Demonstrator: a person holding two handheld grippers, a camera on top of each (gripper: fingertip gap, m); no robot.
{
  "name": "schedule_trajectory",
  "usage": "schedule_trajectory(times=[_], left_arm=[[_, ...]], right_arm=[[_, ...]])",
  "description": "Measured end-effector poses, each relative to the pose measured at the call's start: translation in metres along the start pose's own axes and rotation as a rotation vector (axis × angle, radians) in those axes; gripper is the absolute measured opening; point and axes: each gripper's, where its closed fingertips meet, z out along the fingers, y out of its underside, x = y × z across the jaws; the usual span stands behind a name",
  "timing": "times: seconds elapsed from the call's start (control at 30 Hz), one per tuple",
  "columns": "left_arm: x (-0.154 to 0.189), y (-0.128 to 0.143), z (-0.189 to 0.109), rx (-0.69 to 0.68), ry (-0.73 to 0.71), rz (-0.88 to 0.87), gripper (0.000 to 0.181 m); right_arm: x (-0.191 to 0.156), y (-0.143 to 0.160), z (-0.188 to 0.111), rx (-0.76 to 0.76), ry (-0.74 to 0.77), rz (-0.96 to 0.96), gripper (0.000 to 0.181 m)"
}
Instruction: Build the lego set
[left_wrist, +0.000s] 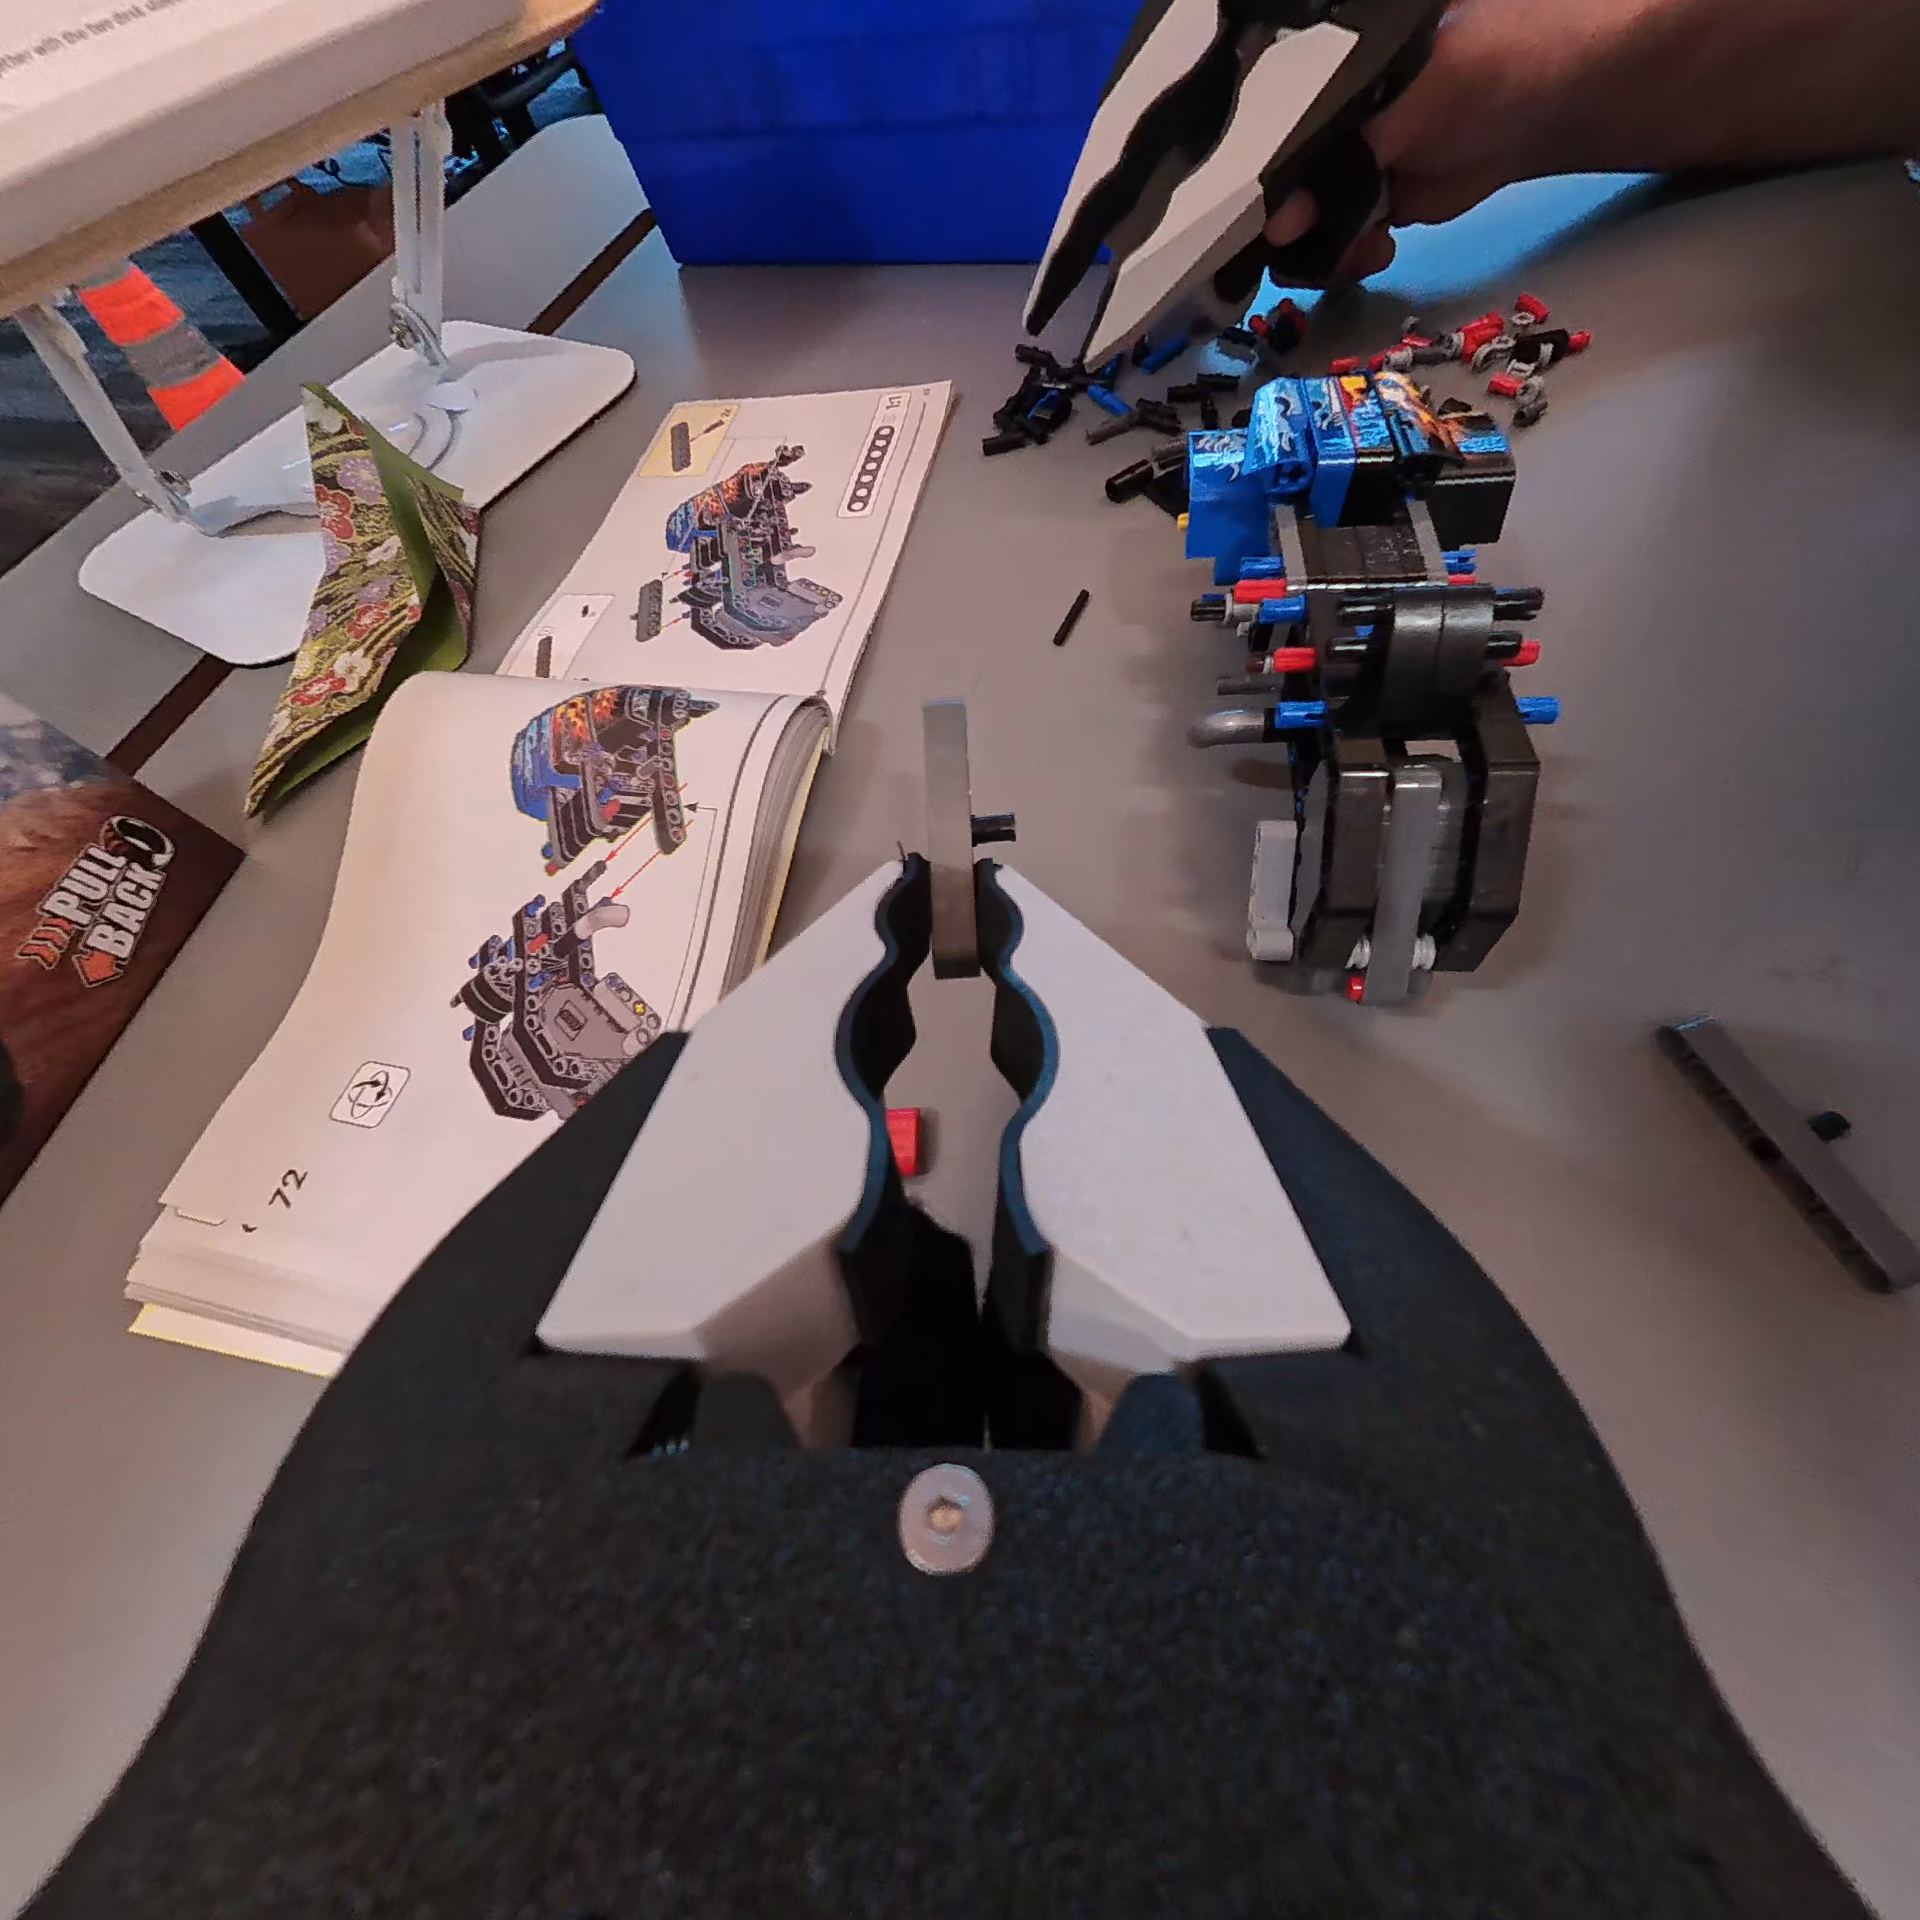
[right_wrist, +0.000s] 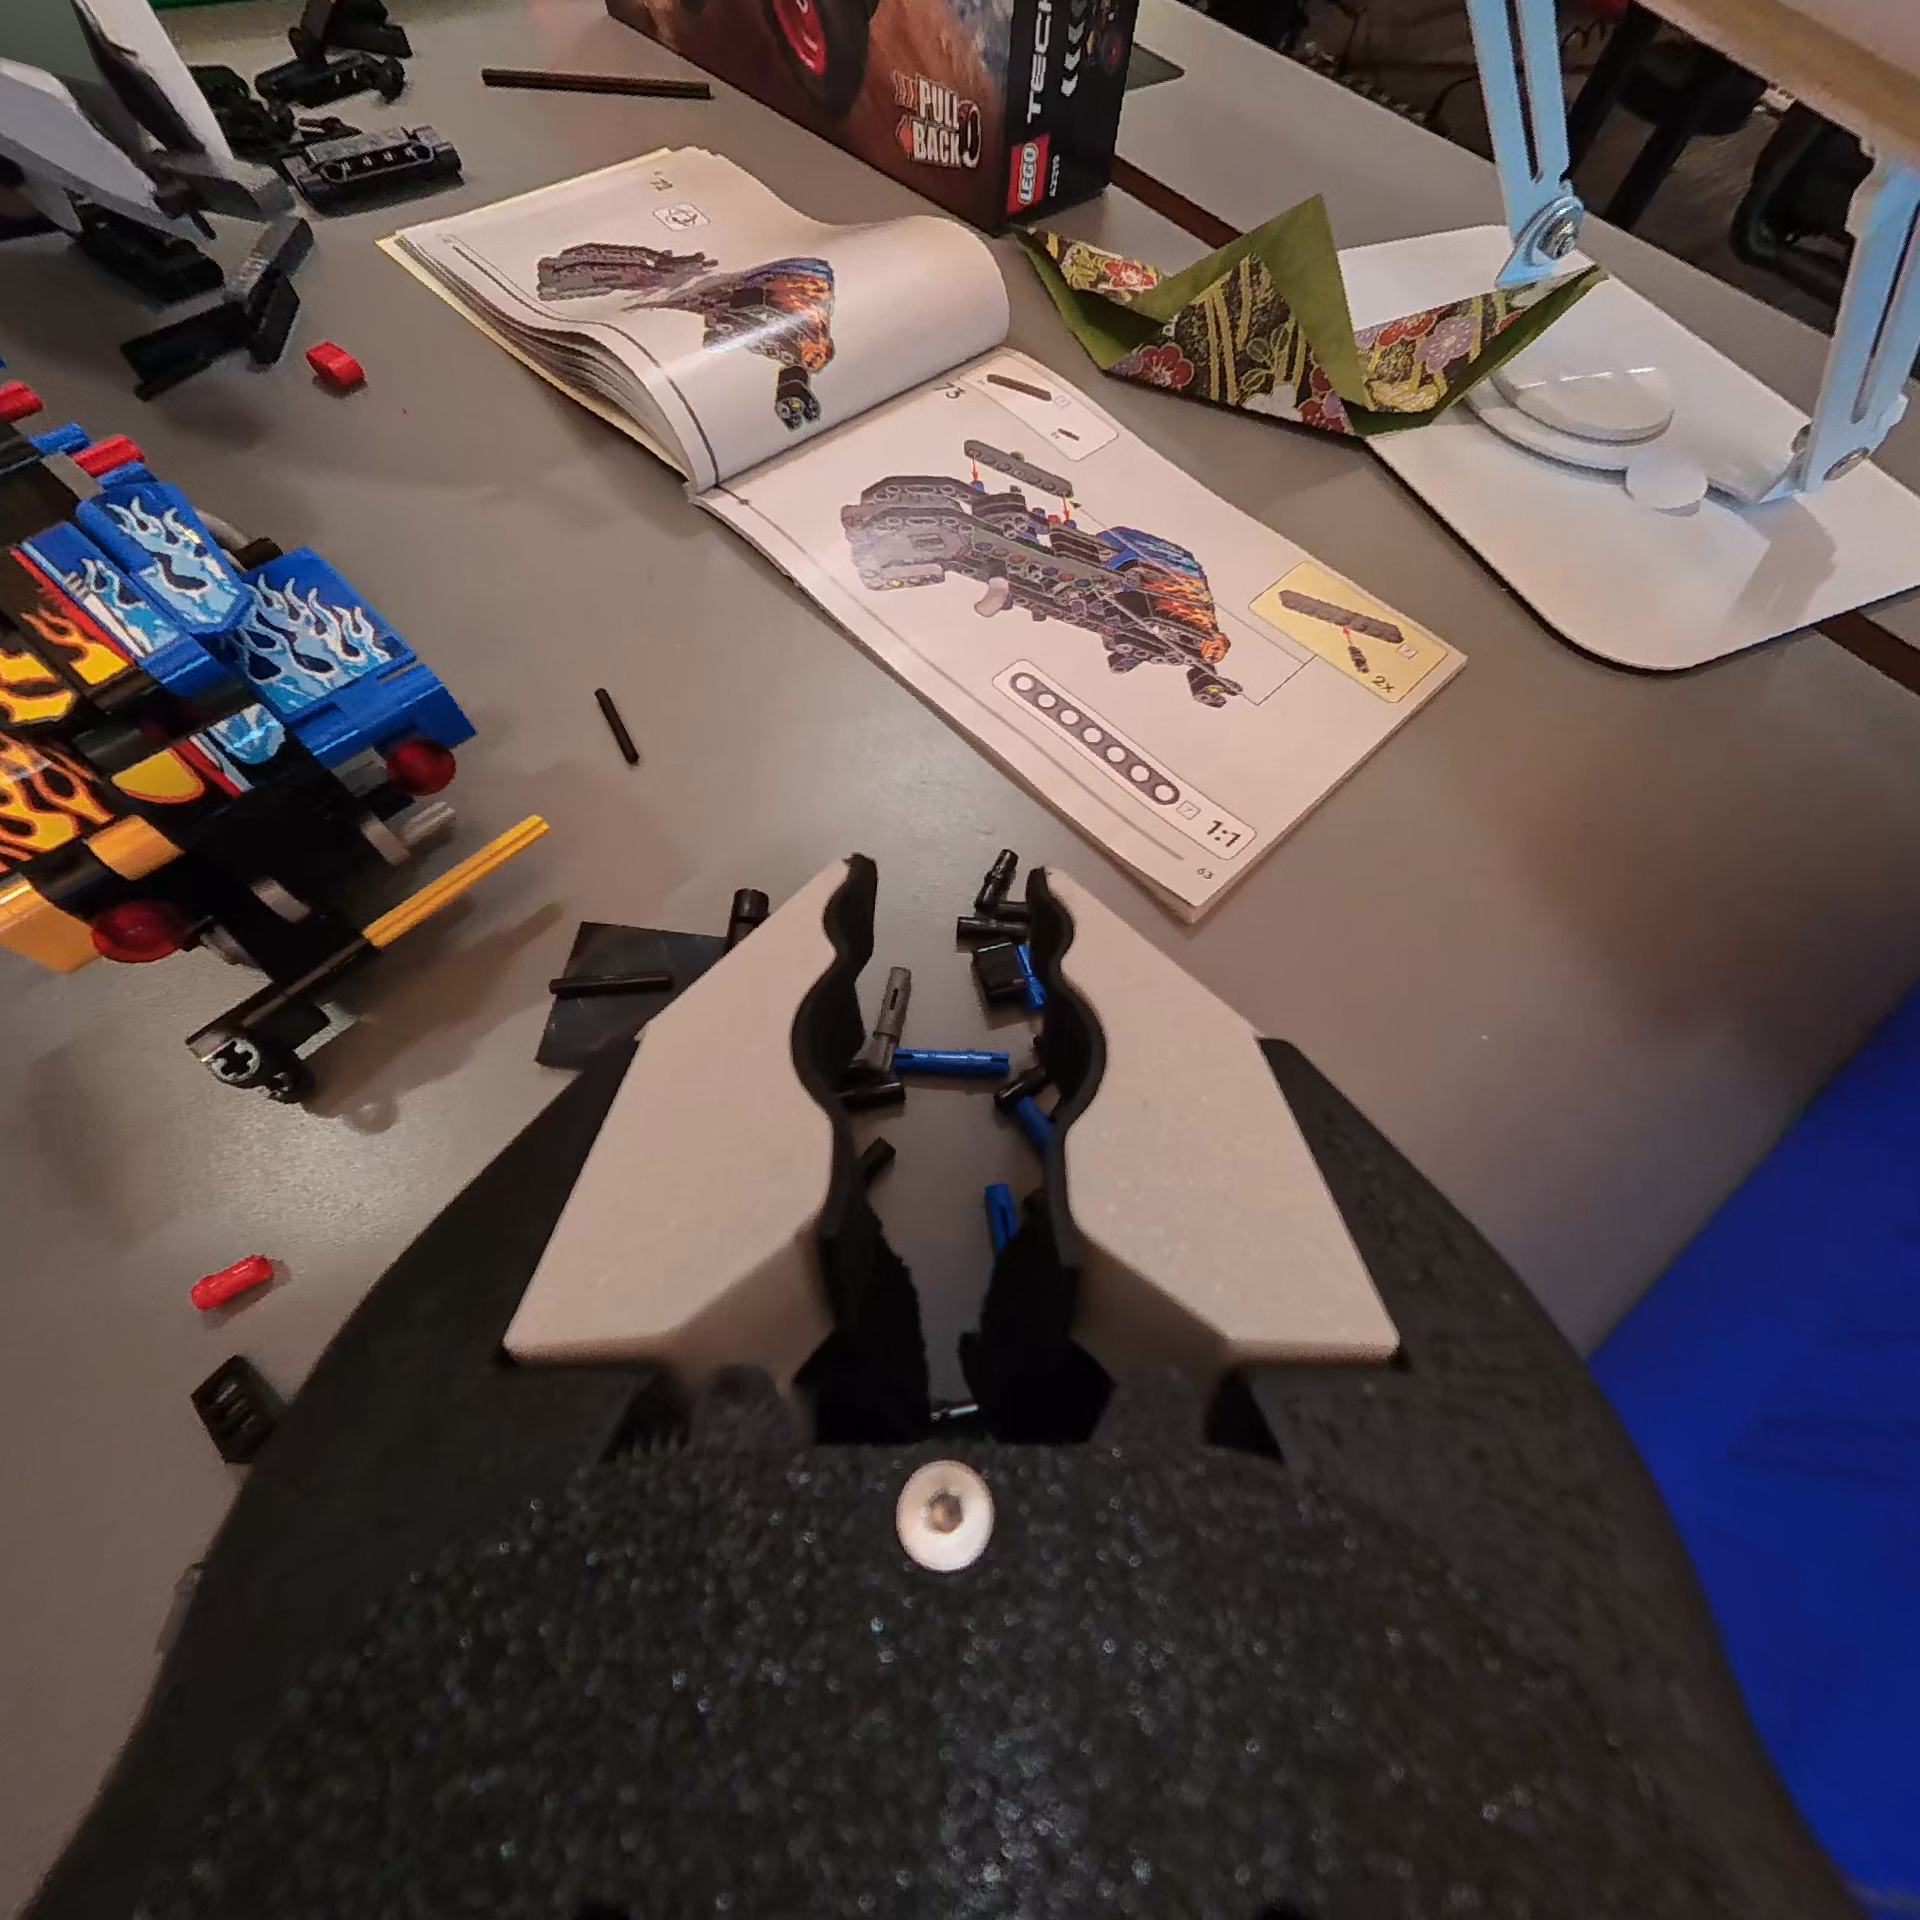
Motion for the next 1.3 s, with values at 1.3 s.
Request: schedule_trajectory(times=[1.3], left_arm=[[0.007, -0.002, 0.001, -0.060, -0.083, 0.179, 0.006]], right_arm=[[-0.007, -0.007, -0.004, 0.027, -0.010, -0.012, 0.024]])
